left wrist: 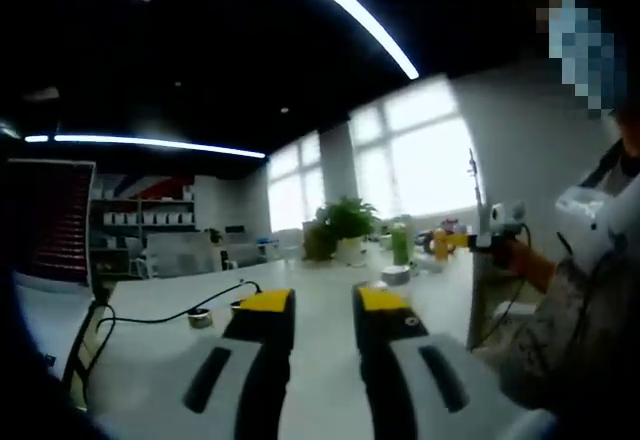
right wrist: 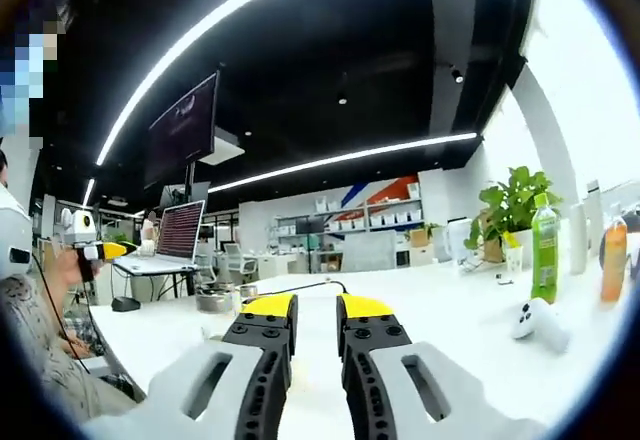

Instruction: Rotate the seasoning bottle until the label or dispensing opening points toward the visible target arrow and the bottle remains upright within the marked orientation range

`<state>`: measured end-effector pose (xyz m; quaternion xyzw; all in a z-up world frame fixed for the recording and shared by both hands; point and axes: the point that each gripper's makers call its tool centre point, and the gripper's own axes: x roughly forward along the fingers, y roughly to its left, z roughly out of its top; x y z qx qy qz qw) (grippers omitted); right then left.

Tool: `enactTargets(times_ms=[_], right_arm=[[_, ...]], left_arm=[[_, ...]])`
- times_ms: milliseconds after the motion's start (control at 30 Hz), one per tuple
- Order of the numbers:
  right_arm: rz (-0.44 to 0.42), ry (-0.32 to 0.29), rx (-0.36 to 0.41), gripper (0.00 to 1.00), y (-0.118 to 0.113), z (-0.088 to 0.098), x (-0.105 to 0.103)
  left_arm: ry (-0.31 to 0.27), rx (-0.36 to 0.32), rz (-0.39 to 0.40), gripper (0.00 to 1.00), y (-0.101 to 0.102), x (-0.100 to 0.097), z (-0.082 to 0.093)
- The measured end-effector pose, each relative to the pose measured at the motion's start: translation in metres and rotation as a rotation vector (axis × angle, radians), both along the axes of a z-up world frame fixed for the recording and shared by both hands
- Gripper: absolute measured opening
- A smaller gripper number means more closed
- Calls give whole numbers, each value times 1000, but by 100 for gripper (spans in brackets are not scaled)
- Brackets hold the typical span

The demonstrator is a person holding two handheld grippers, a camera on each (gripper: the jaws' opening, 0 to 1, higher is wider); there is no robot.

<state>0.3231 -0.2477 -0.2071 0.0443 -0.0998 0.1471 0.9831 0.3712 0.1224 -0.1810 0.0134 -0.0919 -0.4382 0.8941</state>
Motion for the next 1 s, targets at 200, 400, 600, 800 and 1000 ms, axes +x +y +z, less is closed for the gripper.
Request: enactTargets(times_ms=[200, 400, 600, 800, 1000], right_arm=[[-31, -27, 13, 12, -10, 8, -8], [-7, -10, 22, 12, -4, 3, -3], [2, -10, 19, 12, -3, 5, 1], [1, -16, 16, 12, -5, 7, 4], [-3, -21, 11, 12, -9, 9, 4]], left_arm=[[3, -53, -9, 24, -4, 8, 7], [47, -41, 13, 24, -13, 35, -3], [62, -45, 36, 25, -5, 51, -1], [134, 8, 52, 24, -18, 88, -16], [67, 122, 161, 25, -23, 125, -30]])
